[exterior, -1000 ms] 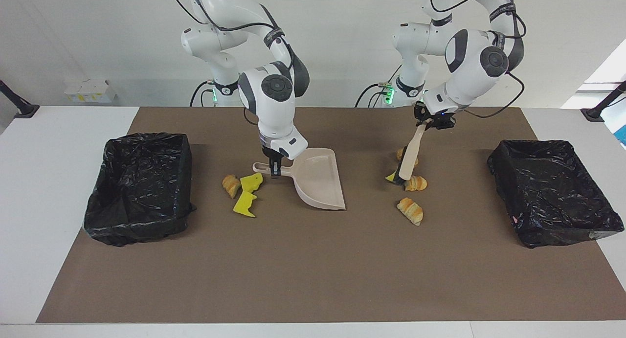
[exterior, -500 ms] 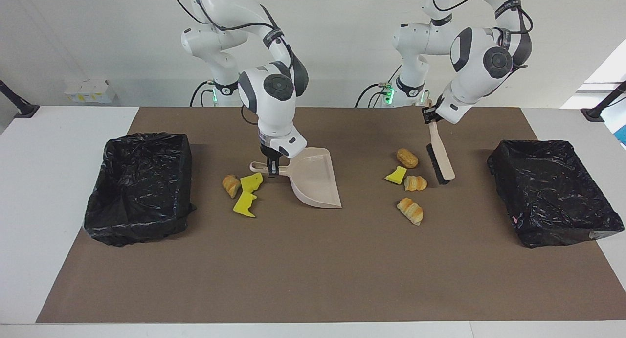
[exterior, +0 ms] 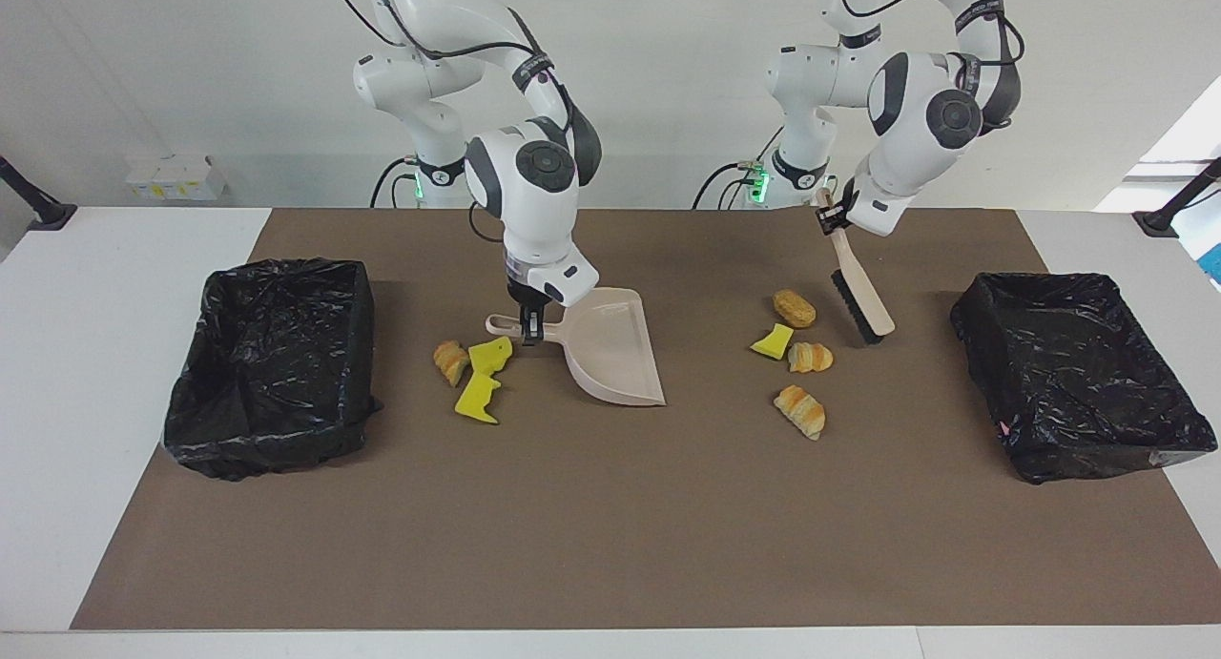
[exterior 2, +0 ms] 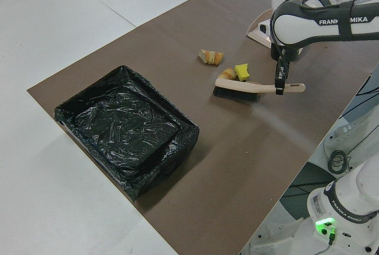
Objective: Sweep and dump trash in bin
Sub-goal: 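Sweep the bread rolls and sponge into the dustpan with the left gripper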
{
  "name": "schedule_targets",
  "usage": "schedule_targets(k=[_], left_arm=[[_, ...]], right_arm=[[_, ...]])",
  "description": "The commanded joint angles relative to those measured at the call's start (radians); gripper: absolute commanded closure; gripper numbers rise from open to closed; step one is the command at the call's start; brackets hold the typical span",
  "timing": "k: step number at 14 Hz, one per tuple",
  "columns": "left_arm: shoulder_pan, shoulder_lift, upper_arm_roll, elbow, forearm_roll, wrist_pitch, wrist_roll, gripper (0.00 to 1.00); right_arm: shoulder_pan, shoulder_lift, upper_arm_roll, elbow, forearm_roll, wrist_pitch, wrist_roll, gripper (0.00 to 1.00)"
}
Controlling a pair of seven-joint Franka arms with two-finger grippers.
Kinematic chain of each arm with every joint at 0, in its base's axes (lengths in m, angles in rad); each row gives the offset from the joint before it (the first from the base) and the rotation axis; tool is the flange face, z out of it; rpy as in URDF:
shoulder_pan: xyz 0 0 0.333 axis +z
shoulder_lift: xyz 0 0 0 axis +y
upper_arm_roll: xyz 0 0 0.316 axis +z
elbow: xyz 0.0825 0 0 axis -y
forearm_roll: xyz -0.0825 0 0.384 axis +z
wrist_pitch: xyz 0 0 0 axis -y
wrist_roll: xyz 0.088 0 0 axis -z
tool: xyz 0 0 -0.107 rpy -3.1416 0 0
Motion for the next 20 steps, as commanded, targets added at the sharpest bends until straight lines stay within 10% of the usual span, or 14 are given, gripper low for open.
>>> schedule_targets(k=[1,14,20], left_arm=[[-0.106,0.096,0.01,0.021,0.002,0.125,-0.043,1.0],[-0.409,0.29,0.002,0.286,-0.26,0.236,0.179,1.0],[-0.282,0.286,0.015,0.395,-0.245,0.025,0.193,1.0]], right_arm=[[0.024,0.002,0.003,-0.025,-0.022,0.037,0.076,1.0],[0.03,0.012,0.003,-0.025,-0.016,0.048,0.103,1.0],[0.025,0.012,0.003,-0.025,-0.016,0.045,0.103,1.0]])
